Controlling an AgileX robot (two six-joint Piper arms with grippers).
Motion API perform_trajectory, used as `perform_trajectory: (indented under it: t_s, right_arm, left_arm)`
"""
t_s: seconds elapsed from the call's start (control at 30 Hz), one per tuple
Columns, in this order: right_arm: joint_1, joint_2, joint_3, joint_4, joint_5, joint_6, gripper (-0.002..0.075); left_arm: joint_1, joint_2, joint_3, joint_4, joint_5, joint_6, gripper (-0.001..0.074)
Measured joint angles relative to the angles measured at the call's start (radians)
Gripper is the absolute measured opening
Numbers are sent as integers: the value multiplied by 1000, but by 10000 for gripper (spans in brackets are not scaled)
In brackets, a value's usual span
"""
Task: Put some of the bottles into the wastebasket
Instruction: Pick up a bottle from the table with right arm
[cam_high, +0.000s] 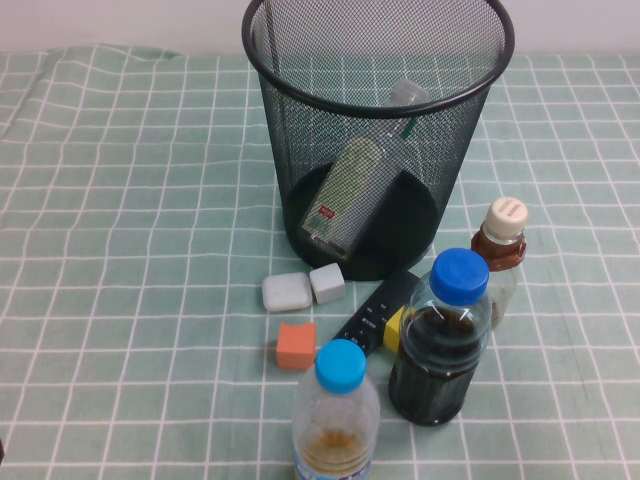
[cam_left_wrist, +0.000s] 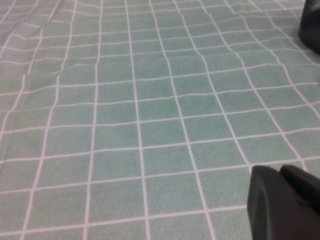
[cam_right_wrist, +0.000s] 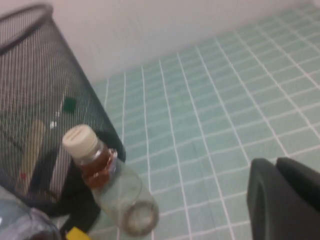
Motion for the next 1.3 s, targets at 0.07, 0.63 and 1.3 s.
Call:
perform_trajectory:
  t_s: [0.07, 0.63, 1.3]
  right_arm:
    - [0, 122, -111, -19, 113, -25, -6]
    - [434, 827, -400, -1, -402, -361, -6]
    - [684, 1080, -133, -69, -1105, -262, 526]
  left_arm:
    - [0, 0, 0, 0, 0, 0, 0]
    - [0, 0, 0, 0, 0, 0, 0]
    - [0, 0, 0, 0, 0, 0, 0]
